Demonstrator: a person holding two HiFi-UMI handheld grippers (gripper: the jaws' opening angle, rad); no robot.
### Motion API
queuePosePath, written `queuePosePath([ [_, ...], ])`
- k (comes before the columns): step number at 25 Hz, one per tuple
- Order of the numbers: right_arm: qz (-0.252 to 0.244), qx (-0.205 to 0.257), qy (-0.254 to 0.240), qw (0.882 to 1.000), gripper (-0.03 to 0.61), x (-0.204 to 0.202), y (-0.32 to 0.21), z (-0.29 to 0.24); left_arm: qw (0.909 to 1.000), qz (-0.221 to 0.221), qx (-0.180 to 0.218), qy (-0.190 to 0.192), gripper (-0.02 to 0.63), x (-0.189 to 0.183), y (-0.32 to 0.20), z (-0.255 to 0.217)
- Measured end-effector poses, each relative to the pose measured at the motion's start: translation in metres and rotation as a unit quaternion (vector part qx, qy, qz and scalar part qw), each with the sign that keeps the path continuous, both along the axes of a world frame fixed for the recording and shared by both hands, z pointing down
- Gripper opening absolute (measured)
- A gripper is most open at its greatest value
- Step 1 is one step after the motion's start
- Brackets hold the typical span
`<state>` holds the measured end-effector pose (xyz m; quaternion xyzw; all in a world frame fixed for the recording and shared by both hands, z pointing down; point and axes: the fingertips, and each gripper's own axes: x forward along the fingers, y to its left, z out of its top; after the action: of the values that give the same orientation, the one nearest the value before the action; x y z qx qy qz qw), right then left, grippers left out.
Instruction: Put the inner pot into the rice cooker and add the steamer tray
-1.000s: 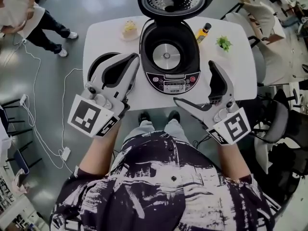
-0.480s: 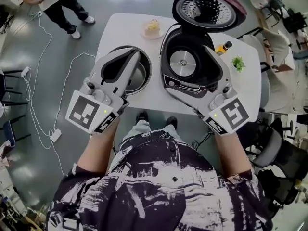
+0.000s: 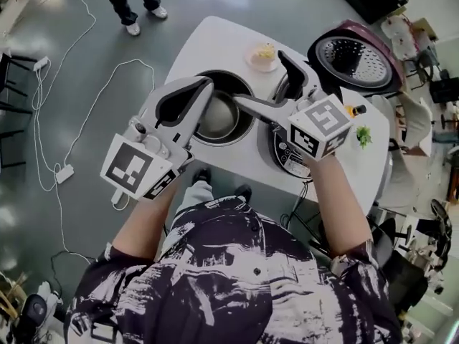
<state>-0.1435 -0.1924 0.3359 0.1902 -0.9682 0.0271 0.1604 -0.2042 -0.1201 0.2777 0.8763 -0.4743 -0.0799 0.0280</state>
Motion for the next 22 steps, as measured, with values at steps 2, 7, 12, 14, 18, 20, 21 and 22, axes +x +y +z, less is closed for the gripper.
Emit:
queuePosePath([
  [2,-0.010,-0.020,0.028,0.999,0.541,-0.015,-0.015,0.026,0.9999,-0.013,-0.003,0.009,0.005,-0.011,0.000,0.009],
  [7,-0.026,-0.090,0.101,0.990,0.540,-0.057,-0.042,0.094,0.9990,-0.034,-0.011,0.026,0.005,-0.043,0.005,0.020],
  [12,-0.037,-0.149,0.190,0.970,0.541,-0.082,-0.058,0.165,0.9984,-0.044,-0.014,0.033,0.005,-0.069,0.011,0.026],
  [14,-0.038,-0.179,0.222,0.958,0.540,-0.083,-0.060,0.191,0.9980,-0.051,-0.015,0.035,0.005,-0.079,0.014,0.026],
  [18,-0.031,-0.214,0.285,0.934,0.540,-0.074,-0.068,0.236,0.9965,-0.069,-0.025,0.039,0.005,-0.097,0.021,0.032],
  [20,-0.032,-0.230,0.309,0.922,0.540,-0.068,-0.070,0.254,0.9958,-0.076,-0.029,0.041,0.005,-0.105,0.024,0.035],
  [21,-0.034,-0.236,0.320,0.917,0.540,-0.065,-0.071,0.261,0.9955,-0.080,-0.031,0.041,0.005,-0.108,0.025,0.036],
  [22,-0.037,-0.240,0.330,0.912,0.538,-0.062,-0.071,0.268,0.9952,-0.083,-0.032,0.041,0.005,-0.111,0.027,0.038],
])
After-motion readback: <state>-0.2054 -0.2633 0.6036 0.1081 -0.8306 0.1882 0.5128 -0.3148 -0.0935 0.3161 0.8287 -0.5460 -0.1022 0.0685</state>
